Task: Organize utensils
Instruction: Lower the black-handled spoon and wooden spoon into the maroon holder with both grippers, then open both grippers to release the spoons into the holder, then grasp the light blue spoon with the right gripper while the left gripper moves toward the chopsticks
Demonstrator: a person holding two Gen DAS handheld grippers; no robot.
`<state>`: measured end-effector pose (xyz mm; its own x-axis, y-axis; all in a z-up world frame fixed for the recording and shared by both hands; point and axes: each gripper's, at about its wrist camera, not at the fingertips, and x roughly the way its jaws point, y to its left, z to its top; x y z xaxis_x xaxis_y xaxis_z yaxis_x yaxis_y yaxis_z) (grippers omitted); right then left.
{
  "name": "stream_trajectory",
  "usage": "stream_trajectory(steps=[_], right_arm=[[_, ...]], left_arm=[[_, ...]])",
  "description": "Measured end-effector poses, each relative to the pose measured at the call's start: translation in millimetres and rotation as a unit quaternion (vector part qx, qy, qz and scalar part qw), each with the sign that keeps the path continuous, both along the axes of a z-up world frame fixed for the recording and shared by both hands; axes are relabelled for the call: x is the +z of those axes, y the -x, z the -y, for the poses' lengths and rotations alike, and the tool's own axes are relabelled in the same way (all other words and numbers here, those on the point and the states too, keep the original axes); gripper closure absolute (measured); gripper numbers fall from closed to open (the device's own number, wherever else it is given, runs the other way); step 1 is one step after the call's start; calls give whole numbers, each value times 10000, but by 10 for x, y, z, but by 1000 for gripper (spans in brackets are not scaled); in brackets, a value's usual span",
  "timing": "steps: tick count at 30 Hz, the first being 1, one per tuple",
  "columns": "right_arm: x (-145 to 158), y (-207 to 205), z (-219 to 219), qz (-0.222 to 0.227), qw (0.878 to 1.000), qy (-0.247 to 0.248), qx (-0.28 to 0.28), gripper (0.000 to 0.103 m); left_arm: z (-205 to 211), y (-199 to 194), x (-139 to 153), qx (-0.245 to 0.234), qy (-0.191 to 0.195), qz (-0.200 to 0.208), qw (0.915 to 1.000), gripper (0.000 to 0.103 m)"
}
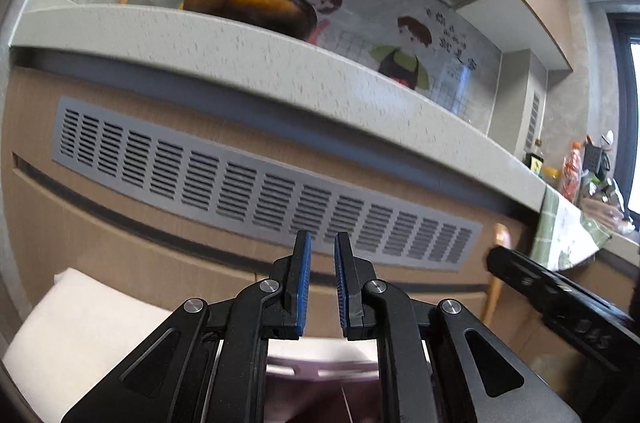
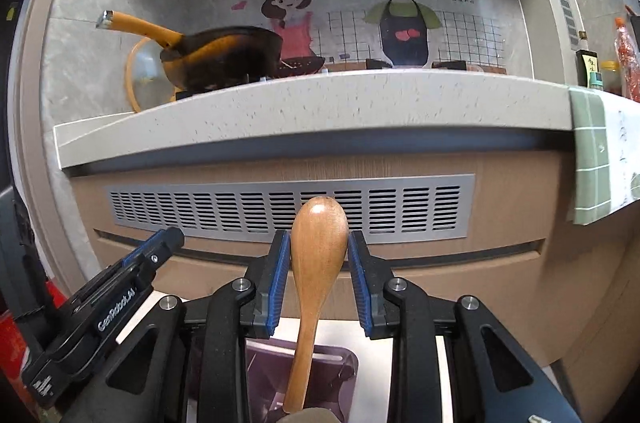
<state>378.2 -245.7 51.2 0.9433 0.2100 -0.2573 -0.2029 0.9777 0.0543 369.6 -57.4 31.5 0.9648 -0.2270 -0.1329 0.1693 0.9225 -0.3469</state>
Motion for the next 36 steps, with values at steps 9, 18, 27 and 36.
stream_trajectory(steps=[9, 18, 27, 36], right_arm=[[-372, -63, 87, -921, 9949, -176, 384, 72], [-278, 599, 157, -987, 9948, 66, 228, 68], [-949, 1043, -228, -2124, 9601, 1399, 1161, 67], [-1431, 697, 415, -2937, 9496, 1054, 290, 67]], left_arm=[[-267, 274, -43, -614, 511, -747, 9940, 64], [-546, 1012, -43, -440, -124, -985, 9941, 61], [-746, 1557, -571, -521, -932, -2086, 9721, 61], [-883, 1661, -1039, -674, -922, -2927, 9494, 61]])
